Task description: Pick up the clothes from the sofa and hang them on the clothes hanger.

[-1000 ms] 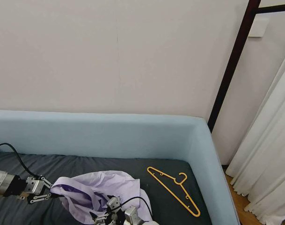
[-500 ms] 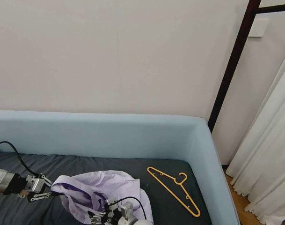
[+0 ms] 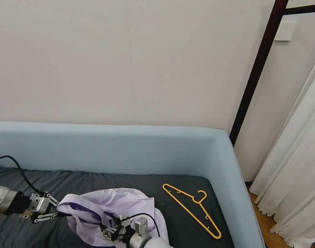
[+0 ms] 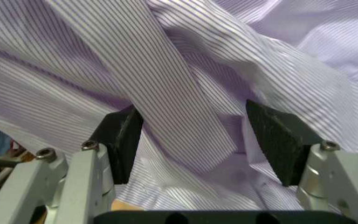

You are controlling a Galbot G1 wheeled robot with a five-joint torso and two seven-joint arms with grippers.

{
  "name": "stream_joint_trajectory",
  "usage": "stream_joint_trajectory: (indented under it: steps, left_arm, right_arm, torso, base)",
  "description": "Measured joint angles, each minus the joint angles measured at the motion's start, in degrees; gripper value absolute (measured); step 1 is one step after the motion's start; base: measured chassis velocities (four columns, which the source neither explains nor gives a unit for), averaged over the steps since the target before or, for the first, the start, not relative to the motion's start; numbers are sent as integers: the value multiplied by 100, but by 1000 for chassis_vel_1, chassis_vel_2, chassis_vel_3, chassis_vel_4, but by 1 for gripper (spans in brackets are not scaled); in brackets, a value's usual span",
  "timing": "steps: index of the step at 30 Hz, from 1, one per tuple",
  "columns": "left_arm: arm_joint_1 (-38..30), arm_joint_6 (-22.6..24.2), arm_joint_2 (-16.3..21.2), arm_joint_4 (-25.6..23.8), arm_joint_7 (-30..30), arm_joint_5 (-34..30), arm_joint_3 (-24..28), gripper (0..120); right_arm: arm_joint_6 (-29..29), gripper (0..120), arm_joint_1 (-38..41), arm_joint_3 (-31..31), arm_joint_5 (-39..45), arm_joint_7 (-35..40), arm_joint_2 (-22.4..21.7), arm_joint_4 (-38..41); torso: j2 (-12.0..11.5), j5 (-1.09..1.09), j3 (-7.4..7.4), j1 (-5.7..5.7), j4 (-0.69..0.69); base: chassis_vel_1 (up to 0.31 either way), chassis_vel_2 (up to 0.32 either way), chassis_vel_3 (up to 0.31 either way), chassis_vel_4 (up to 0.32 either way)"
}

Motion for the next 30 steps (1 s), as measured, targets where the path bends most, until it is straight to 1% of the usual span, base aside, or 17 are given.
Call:
stream_joint_trajectory:
  steps: [4,5,6,7,9,10,11,14,15,16,17,18,22,26,28,30]
  left_arm:
    - [-25,11,0,-30,5,-17,-11,0]
    - [-28,15,6,-39,6,-22,-12,0]
    - [-28,15,6,-39,6,-22,-12,0]
    - [-29,16,9,-39,12,-22,-13,0]
    - [-29,16,14,-7,49,-23,-16,0]
    - [-29,14,14,11,62,-22,-16,0]
    - [-29,14,14,11,62,-22,-16,0]
    - [-39,2,-3,28,79,-28,-24,0]
    - [-42,1,-10,26,79,-34,-27,0]
    - [-42,1,-10,26,79,-34,-27,0]
    - [-44,0,-19,25,80,-37,-29,0]
    - [-44,-1,-26,27,81,-37,-30,0]
    - [-44,-28,-60,77,93,-34,-32,0]
    - [-44,-81,-68,99,127,-21,-40,0]
    - [-46,-88,-65,100,133,-21,-42,0]
    - [-76,-115,-66,134,145,-21,-60,0]
  right_arm:
    - [-5,53,6,-98,-6,-4,96,-33]
    - [-5,46,-2,-127,-24,-4,121,-46]
    - [-5,46,-2,-127,-24,-4,121,-46]
    - [-5,43,-18,-130,-41,-3,146,-59]
    - [-5,32,-36,-130,-60,9,187,-66]
    - [-5,30,-37,-138,-67,15,190,-66]
    - [-5,30,-37,-138,-67,15,190,-66]
    - [2,15,-34,-157,-93,35,189,-80]
    - [9,12,-31,-157,-103,37,177,-87]
    - [9,12,-31,-157,-103,37,177,-87]
    - [17,5,-26,-157,-114,40,150,-88]
    - [26,1,-22,-157,-125,41,124,-87]
    - [40,0,7,-108,-190,56,29,-35]
    - [108,0,137,83,-447,104,-199,91]
    - [112,0,161,114,-475,113,-237,122]
    - [108,0,269,240,-547,188,-397,296]
  torso:
    - [0,0,0,0,1]
    - [0,0,0,0,1]
    - [0,0,0,0,1]
    - [0,0,0,0,1]
    - [0,0,0,0,1]
    - [0,0,0,0,1]
    - [0,0,0,0,1]
    - [0,0,0,0,1]
    - [0,0,0,0,1]
    - [0,0,0,0,1]
    - [0,0,0,0,0]
    - [0,0,0,0,0]
    - [0,0,0,0,0]
    - [0,0,0,0,0]
    - [0,0,0,0,0]
    - [0,1,0,0,0]
  base:
    - [0,0,0,0]
    - [0,0,0,0]
    - [0,0,0,0]
    - [0,0,0,0]
    - [0,0,0,0]
    - [0,0,0,0]
    - [0,0,0,0]
    - [0,0,0,0]
    - [0,0,0,0]
    - [0,0,0,0]
    - [0,0,0,0]
    - [0,0,0,0]
    - [0,0,0,0]
    - [0,0,0,0]
    - [0,0,0,0]
    - [0,0,0,0]
